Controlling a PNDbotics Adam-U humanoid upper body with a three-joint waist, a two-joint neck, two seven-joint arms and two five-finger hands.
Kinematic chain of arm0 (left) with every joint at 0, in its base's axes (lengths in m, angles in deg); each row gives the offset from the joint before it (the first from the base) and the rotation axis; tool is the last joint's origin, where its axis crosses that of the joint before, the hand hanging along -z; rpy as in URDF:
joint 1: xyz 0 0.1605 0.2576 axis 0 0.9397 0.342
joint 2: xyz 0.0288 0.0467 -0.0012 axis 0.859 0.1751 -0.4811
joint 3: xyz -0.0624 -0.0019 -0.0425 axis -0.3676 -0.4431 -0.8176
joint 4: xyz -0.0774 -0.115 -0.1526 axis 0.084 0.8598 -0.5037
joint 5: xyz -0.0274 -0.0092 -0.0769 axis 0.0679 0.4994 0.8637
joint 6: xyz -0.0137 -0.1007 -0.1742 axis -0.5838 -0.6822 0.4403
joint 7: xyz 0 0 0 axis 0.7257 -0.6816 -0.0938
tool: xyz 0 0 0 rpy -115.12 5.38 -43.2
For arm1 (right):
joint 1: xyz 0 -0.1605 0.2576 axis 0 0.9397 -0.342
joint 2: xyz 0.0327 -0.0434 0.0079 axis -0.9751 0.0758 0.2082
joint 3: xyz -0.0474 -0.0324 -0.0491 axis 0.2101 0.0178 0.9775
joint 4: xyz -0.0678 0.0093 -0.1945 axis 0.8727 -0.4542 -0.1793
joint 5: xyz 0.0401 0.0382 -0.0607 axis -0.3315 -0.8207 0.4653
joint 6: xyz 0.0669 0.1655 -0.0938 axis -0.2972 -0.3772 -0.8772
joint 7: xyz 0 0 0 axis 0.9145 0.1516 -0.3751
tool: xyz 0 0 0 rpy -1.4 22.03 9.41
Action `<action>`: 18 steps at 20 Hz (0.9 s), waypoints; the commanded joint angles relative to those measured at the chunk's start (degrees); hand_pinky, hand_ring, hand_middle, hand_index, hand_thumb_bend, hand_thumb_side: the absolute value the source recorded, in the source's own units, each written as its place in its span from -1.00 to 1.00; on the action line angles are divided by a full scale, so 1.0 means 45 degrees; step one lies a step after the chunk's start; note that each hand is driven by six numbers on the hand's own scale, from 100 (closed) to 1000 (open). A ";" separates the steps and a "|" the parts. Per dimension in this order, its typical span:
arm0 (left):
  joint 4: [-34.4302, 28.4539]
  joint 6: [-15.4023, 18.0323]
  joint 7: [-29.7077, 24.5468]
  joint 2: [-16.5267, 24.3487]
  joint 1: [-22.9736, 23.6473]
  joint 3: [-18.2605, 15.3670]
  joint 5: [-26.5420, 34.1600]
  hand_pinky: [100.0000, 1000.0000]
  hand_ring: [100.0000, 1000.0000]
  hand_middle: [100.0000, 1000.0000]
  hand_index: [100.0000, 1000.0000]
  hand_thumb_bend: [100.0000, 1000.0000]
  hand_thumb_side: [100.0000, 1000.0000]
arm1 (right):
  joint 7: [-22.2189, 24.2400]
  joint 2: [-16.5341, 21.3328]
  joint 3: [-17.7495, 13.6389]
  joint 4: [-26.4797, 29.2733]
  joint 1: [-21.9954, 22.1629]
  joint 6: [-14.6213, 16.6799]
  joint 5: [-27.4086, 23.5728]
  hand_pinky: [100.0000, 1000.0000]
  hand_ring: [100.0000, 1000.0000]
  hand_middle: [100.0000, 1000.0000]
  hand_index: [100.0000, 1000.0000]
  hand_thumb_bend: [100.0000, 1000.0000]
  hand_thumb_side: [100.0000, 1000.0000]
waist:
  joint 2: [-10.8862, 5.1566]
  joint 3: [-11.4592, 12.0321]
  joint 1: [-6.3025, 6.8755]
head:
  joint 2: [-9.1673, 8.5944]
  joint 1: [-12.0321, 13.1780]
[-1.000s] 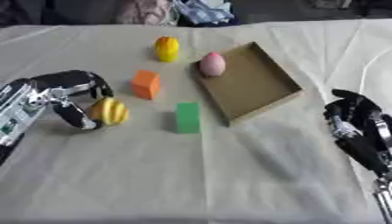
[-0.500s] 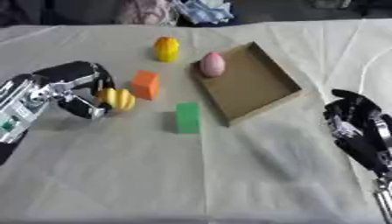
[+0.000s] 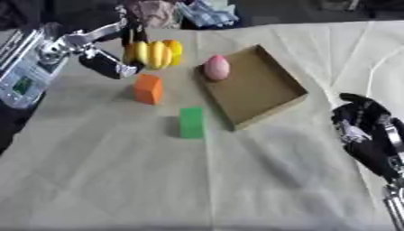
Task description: Pick up objects on the table and place them in the box.
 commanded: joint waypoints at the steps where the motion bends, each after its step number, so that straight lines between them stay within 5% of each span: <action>1: 0.0311 0.0288 -0.0014 -0.0663 -0.0743 0.0188 -0.0396 0.19 -0.09 -0.06 0.14 -0.72 -1.00 | 0.0140 0.0161 0.0111 0.0143 -0.0090 0.0041 -0.0119 0.23 0.20 0.11 0.61 -1.00 -0.11 | -0.0399 -0.0087 0.0024 | 0.0056 0.0047; 18: 0.3943 0.2463 0.0031 -0.4149 -0.2181 0.1079 -0.3398 0.37 0.22 0.26 0.43 -0.48 -1.00 | 0.1043 0.0132 0.0991 0.0127 -0.0236 0.0190 -0.0575 0.22 0.20 0.11 0.57 -1.00 -0.08 | -0.0238 -0.1151 -0.0135 | 0.0056 0.0466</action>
